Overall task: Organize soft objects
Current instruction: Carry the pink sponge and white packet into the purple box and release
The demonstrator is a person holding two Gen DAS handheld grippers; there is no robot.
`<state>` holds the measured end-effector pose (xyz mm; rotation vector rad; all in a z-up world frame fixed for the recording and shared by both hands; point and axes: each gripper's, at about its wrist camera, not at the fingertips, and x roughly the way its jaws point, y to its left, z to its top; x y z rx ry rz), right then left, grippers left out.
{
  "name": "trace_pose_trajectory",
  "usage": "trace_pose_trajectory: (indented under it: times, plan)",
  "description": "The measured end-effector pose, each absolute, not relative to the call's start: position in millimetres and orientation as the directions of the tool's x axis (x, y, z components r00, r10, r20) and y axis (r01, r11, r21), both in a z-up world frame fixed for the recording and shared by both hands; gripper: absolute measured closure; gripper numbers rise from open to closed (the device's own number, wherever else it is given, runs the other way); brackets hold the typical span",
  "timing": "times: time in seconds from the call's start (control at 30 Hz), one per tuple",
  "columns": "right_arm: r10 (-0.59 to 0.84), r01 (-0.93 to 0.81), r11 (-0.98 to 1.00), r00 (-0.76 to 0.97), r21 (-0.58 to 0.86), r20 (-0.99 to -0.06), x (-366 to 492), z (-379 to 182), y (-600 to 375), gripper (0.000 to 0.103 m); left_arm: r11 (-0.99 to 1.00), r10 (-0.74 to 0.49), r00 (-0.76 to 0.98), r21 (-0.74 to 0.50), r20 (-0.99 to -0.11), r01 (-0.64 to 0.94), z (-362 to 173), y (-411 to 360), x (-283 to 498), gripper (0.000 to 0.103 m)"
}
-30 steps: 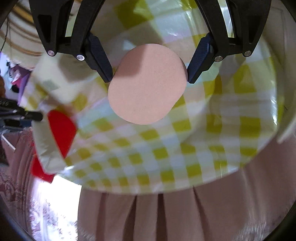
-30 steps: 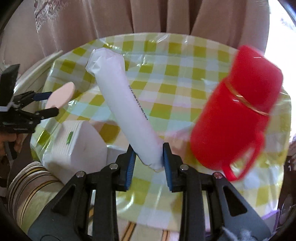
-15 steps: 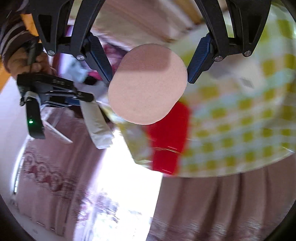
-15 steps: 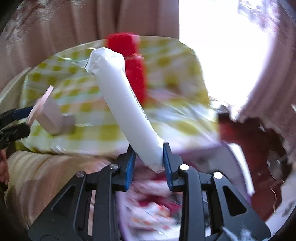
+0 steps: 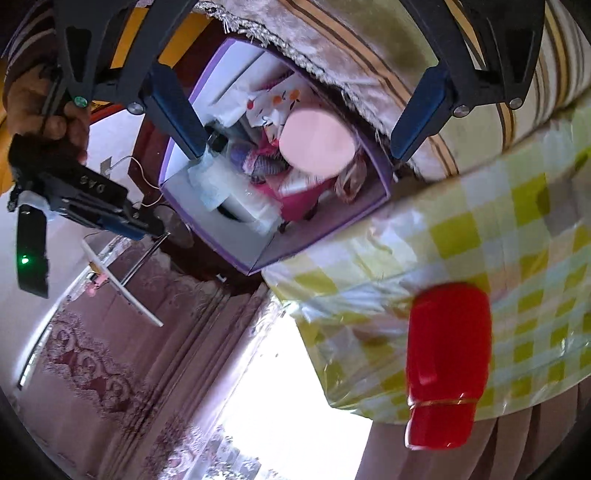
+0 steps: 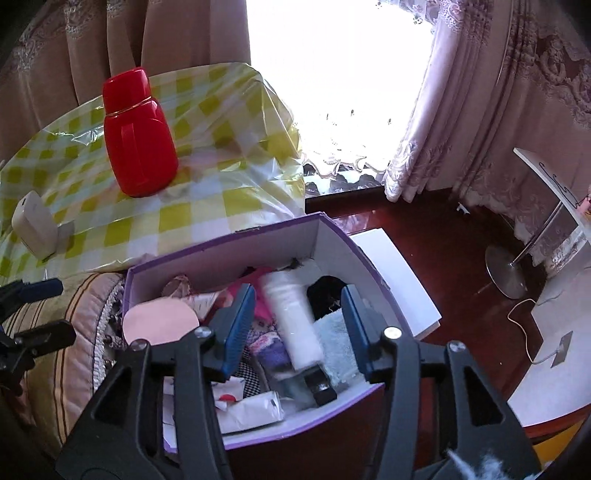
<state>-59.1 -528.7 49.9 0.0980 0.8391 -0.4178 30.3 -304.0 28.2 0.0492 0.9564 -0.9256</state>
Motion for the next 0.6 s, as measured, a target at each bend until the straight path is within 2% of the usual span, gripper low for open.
trace_pose_trajectory:
  times: [0.2,0.3,0.6]
  plan:
    - [-0.327,0.397,0.914,0.592,-0.086,-0.737,-78,45,-527,0.047,0.661,-0.638,0.216,-0.382,-0.739,0.646,15,-294,6,0.002]
    - [-0.335,0.404,0.910,0.587,-0.091,-0.737,-86,45,-527,0.047,0.712,-0.571,0.236,-0.332,-0.786,0.619,6,-294,-2,0.002]
    - [-0.343,0.411,0.906,0.577,-0.099,-0.741,-95,41,-529,0.046,0.760,-0.542,0.290,-0.312,-0.789,0.571,-1,-291,-9,0.001]
